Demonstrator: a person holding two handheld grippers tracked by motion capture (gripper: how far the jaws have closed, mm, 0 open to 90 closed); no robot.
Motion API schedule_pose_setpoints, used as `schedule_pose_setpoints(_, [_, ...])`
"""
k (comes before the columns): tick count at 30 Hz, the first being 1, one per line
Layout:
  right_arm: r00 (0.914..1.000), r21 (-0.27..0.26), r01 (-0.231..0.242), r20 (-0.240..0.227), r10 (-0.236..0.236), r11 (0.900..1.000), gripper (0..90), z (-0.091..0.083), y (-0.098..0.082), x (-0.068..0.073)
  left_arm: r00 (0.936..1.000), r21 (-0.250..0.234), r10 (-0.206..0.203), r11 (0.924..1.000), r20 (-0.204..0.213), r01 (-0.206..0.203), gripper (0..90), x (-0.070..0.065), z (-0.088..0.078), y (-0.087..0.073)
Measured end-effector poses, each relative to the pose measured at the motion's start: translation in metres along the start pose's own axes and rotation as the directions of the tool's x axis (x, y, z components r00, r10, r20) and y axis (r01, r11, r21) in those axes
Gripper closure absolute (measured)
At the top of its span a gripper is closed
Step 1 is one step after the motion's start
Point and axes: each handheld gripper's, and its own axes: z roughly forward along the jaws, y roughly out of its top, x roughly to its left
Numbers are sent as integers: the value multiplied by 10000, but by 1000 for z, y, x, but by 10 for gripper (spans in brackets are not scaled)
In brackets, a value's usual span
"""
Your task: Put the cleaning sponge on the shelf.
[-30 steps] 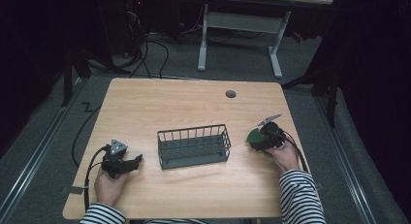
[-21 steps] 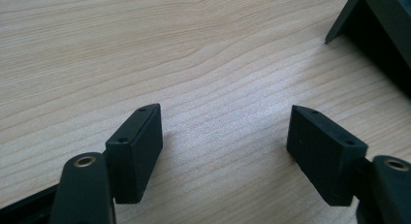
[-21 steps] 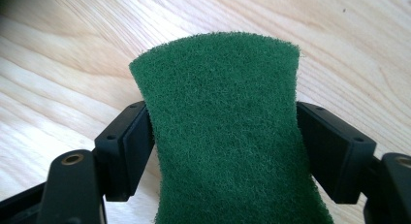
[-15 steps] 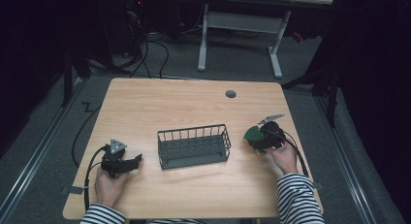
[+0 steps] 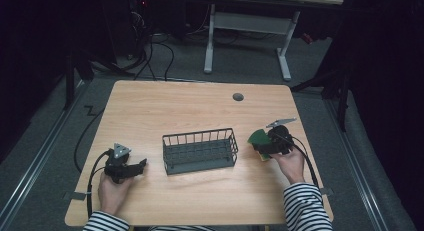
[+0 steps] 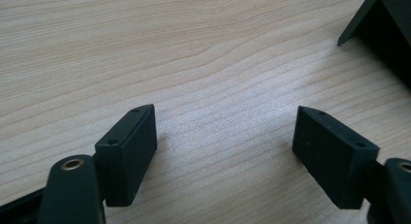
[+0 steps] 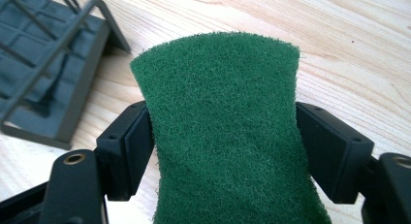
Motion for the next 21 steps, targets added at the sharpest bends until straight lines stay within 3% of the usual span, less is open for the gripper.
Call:
schedule_pose_setpoints(4, [9999,53,110,25,-110,9999,257,-8,1,6,10000,-39,-77,10000,9,77,251,0,0,0])
schedule_pose_setpoints(8, [10000,-316,67,43,-66,9995,258,-21,3,9,10000,-31,-62,10000,8,62,251,0,0,0])
schedule_pose_setpoints(9, [9996,-657,50,277,-31,9978,258,-26,4,9,10000,-21,-38,10000,4,39,248,0,0,0])
schedule_pose_setpoints(12, [9988,-1159,-289,368,334,9928,259,-33,4,9,10000,13,10,10000,6,-10,247,0,0,0])
schedule_pose_setpoints(21, [9978,-1187,-434,441,489,9920,259,-43,7,13,10000,7,40,10000,51,-40,244,0,0,0])
